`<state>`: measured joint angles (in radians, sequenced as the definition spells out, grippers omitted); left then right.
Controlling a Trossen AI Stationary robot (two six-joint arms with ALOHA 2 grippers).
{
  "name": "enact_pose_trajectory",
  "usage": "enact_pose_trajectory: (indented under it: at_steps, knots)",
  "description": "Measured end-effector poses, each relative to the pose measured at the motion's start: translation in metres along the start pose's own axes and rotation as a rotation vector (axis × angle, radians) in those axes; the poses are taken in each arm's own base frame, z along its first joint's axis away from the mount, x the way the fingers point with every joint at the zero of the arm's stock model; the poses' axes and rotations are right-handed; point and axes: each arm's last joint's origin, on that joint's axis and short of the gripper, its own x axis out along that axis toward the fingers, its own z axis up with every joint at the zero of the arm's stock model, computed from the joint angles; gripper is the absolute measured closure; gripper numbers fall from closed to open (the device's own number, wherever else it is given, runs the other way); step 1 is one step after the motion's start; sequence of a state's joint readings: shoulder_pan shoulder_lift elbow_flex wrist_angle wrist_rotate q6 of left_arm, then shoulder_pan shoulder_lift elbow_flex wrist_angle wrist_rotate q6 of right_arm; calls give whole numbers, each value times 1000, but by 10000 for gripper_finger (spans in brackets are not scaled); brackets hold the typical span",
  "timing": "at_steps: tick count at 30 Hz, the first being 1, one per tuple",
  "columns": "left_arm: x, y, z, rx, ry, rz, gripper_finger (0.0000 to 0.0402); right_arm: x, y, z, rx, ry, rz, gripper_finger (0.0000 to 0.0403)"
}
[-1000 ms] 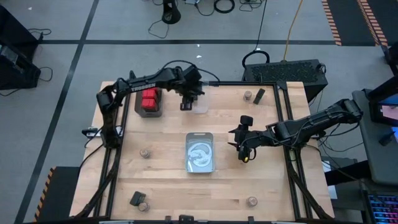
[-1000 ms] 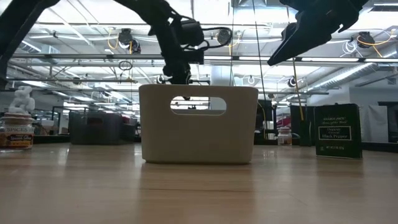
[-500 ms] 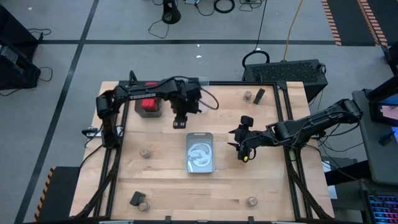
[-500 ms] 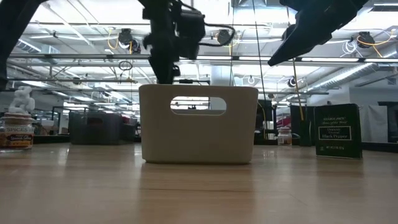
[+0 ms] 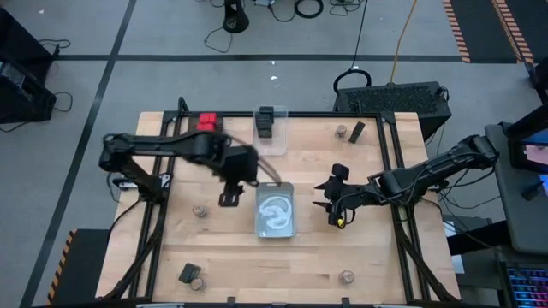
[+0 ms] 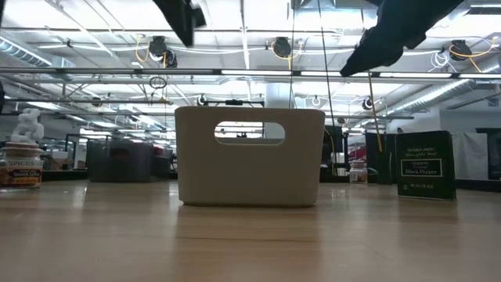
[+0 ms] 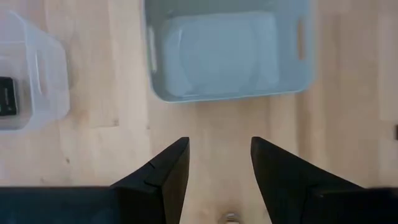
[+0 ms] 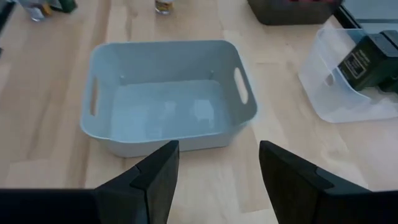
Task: Sort spices by type
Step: Put the black seasoning can into the transparent bin
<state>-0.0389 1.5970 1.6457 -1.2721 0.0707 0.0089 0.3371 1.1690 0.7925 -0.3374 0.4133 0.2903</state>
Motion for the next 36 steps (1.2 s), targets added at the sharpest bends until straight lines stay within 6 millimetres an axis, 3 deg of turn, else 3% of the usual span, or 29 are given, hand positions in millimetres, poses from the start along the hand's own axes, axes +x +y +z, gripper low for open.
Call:
enact_pose_trajectory:
  at_steps: [6, 14, 20, 31, 34, 36]
  knots:
    - [-15, -45, -24, -85, -21, -28, 224, -5, 12, 0, 15, -27, 51, 197]
    - [-13, -100, -50, -172, 79, -70, 224, -9, 20, 3, 22, -79, 94, 197]
    - [-15, -137, -69, -97, 120, -92, 224, -9, 20, 3, 13, -83, 94, 197]
    - [-13, -182, -93, -22, 135, -81, 224, -9, 20, 4, -32, -89, 92, 197]
    - [-4, -194, -96, -86, 168, -58, 224, -9, 21, 5, -44, -101, 91, 197]
    - [4, -200, -97, -220, 189, -28, 224, -9, 21, 6, -48, -115, 94, 197]
